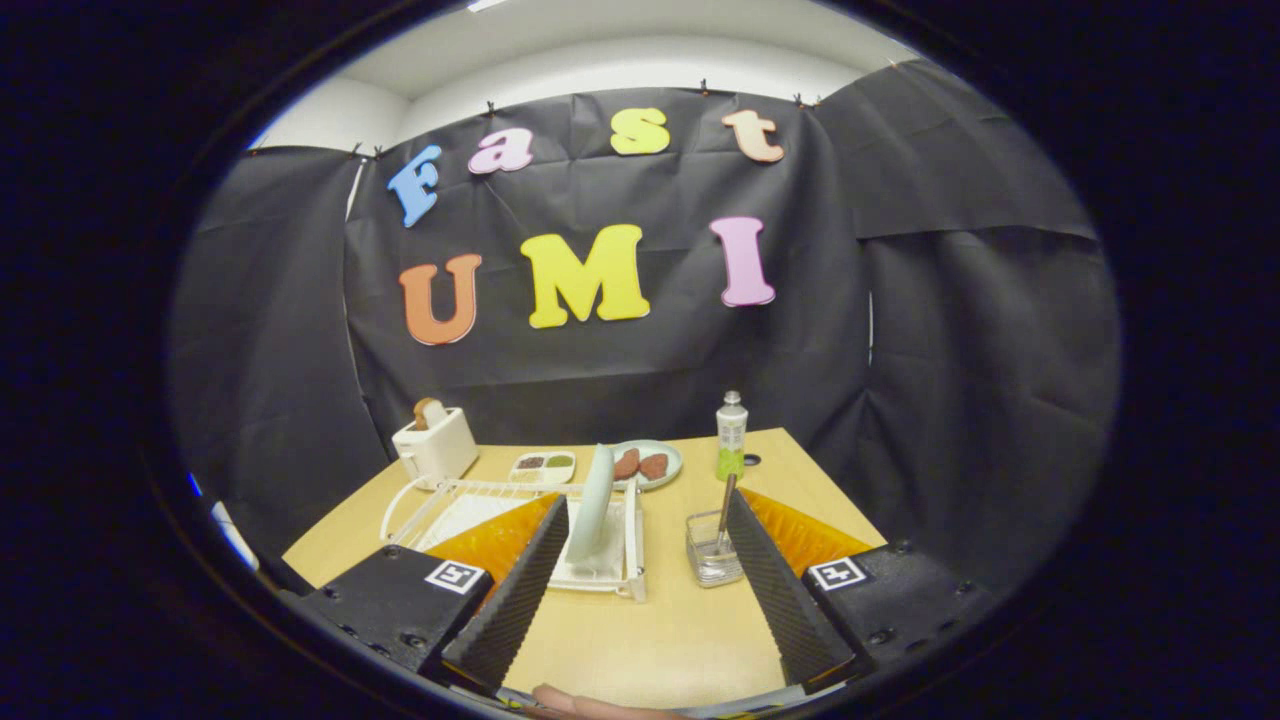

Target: Take the plate from the dish rack, then take the spoon from the basket and place it into the plate.

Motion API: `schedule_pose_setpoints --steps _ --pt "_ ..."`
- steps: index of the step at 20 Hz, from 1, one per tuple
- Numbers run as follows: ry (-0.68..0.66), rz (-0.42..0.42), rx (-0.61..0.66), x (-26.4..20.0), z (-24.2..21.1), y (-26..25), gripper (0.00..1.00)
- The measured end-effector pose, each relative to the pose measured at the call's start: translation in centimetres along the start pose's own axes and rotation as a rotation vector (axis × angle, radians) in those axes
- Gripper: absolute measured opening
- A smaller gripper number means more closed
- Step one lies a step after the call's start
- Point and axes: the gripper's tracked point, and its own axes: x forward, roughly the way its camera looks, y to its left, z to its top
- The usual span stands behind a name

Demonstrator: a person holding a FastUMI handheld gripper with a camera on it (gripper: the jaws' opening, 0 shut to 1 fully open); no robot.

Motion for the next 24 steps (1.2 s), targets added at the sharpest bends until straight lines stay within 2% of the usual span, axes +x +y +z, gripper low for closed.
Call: schedule_pose_setpoints --steps 5,11,16,18,21,24 --pt "0.216 0.024 -0.009 6.7 2.8 2.6 1.00" --pt "0.494 -0.095 -0.065 14.8 2.2 4.1 1.00" --pt "0.629 -0.211 -0.157 19.3 1.4 4.8 1.00" --pt "0.681 -0.240 -0.199 20.6 0.9 5.2 0.95" --pt "0.688 -0.315 -0.284 22.0 1.0 4.5 0.82" --pt "0.711 -0.388 -0.302 22.3 0.5 4.1 0.60"
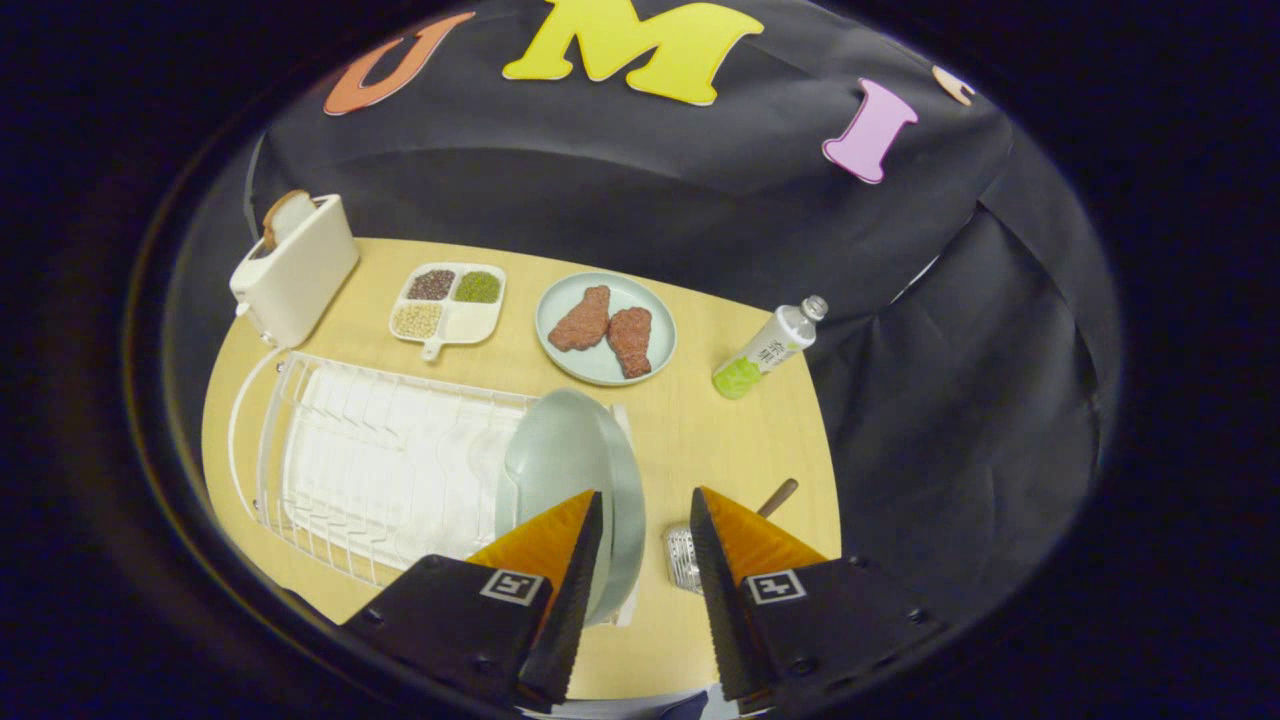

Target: Take the plate from the dish rack, then take the spoon from the basket and place it into the plate.

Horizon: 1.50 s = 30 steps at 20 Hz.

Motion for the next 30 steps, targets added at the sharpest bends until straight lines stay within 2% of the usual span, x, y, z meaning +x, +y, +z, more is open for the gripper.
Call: schedule_pose_setpoints --steps 1,5,6,7,16,23,25,26,30 --pt "0.011 -0.018 0.010 0.2 0.0 -0.2 0.56" --pt "0.032 -0.050 0.011 0.7 -0.3 -0.1 0.16" --pt "0.028 -0.066 -0.002 0.5 -0.4 -0.2 0.10" --pt "0.017 -0.094 -0.025 0.1 -0.3 -0.2 0.08" --pt "-0.052 -0.298 -0.133 -2.9 -0.2 1.2 0.07" --pt "-0.123 -0.519 -0.262 -4.7 0.0 3.4 0.06" --pt "-0.162 -0.629 -0.305 -5.9 0.6 2.6 0.06" --pt "-0.185 -0.645 -0.310 -6.7 0.9 2.4 0.06" --pt "-0.195 -0.529 -0.276 -8.2 -0.4 3.7 0.06"
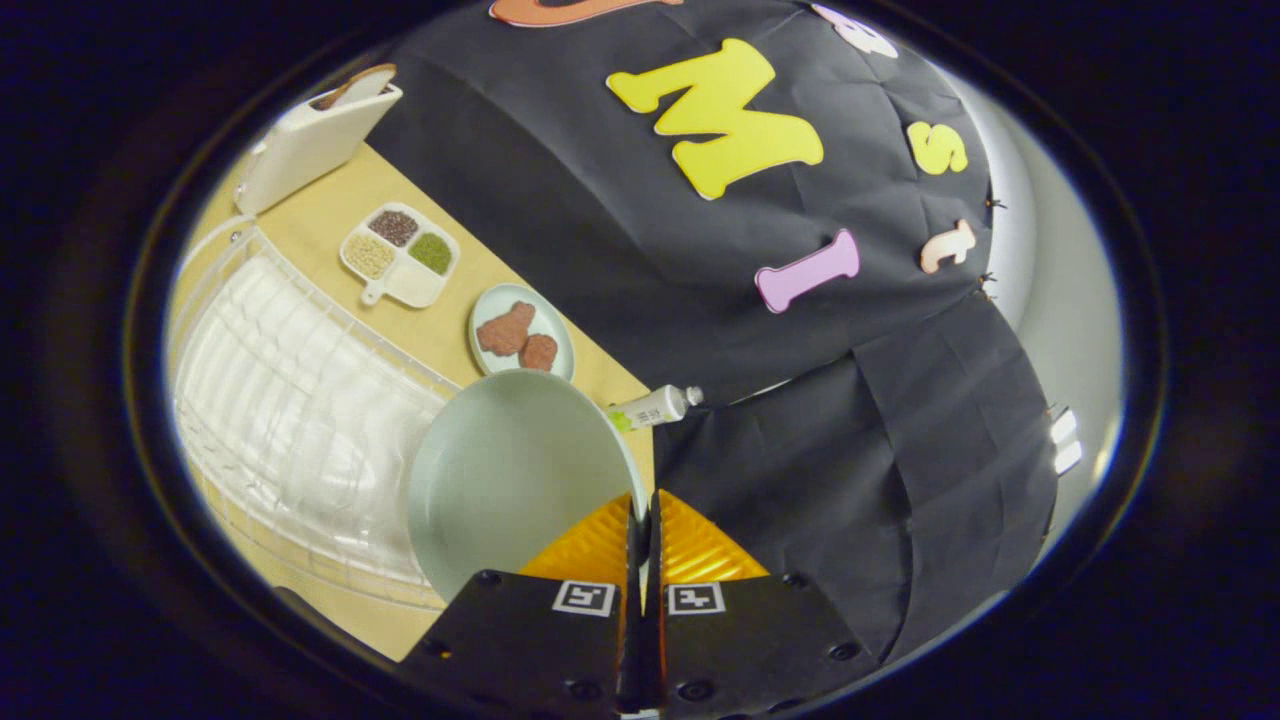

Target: Take the plate from the dish rack, then take the spoon from the basket and place it into the plate.

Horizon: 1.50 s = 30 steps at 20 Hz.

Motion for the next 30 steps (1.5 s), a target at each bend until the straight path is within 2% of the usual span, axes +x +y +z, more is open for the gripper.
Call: schedule_pose_setpoints --steps 4,12,16,21,26,30 --pt "-0.049 0.136 0.057 -2.4 -2.1 0.1 0.06" --pt "-0.035 0.668 0.297 -4.9 -11.1 3.4 0.06" --pt "0.012 0.859 0.410 -5.0 -16.0 4.7 0.06" --pt "0.090 0.996 0.468 -3.2 -22.4 8.5 0.06" --pt "0.187 1.043 0.510 0.5 -26.2 12.5 0.07" --pt "0.235 1.097 0.538 2.0 -27.2 14.6 0.08"
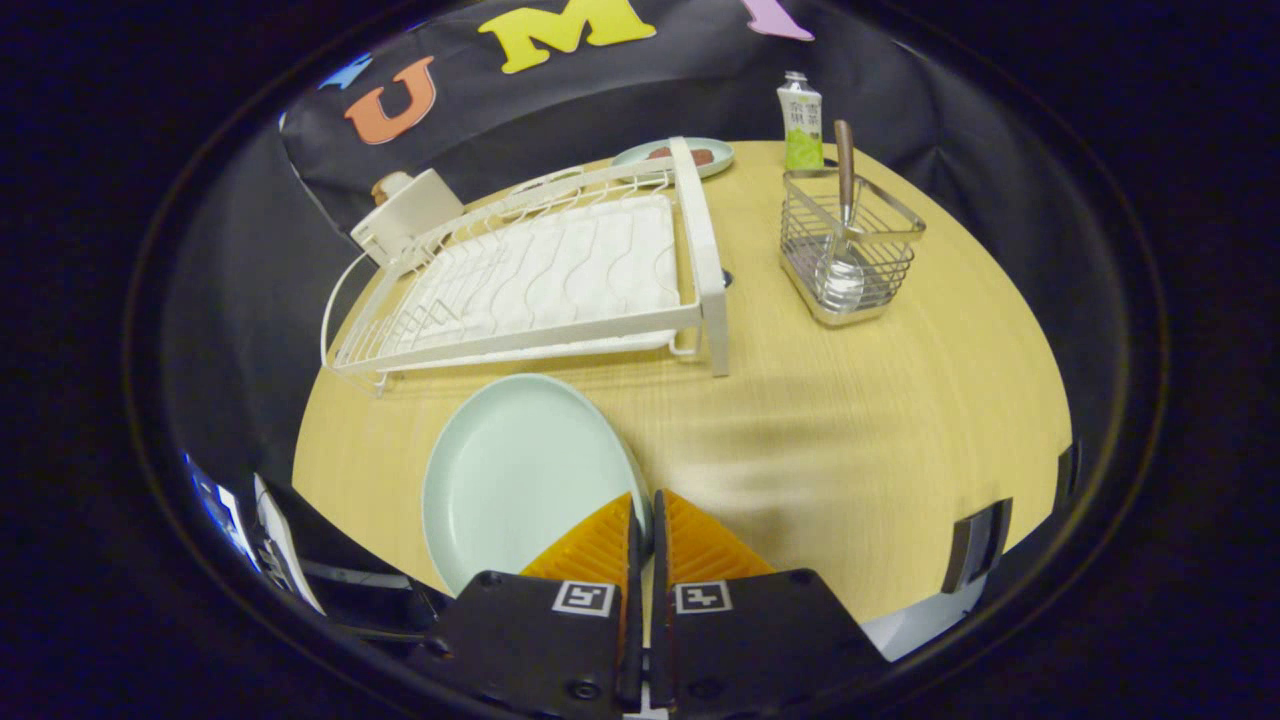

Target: Take the plate from the dish rack, then take the spoon from the basket and place it into the plate.

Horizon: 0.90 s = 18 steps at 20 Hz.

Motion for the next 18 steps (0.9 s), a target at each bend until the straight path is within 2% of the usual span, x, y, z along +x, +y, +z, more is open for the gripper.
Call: schedule_pose_setpoints --steps 3,4,5,6,10,13,18 --pt "0.005 0.049 0.032 0.4 0.1 -0.2 0.10" --pt "0.006 0.043 0.025 0.4 0.3 -0.6 0.17" --pt "0.003 0.026 0.003 0.3 0.3 -1.0 0.31" --pt "0.007 -0.004 -0.017 0.1 0.2 -1.8 0.59" --pt "-0.008 -0.060 -0.021 -1.7 1.0 -3.6 0.67" --pt "-0.040 -0.133 -0.066 -3.6 2.2 -5.5 0.72" --pt "-0.241 -0.286 -0.154 -7.5 6.4 -8.2 0.73"
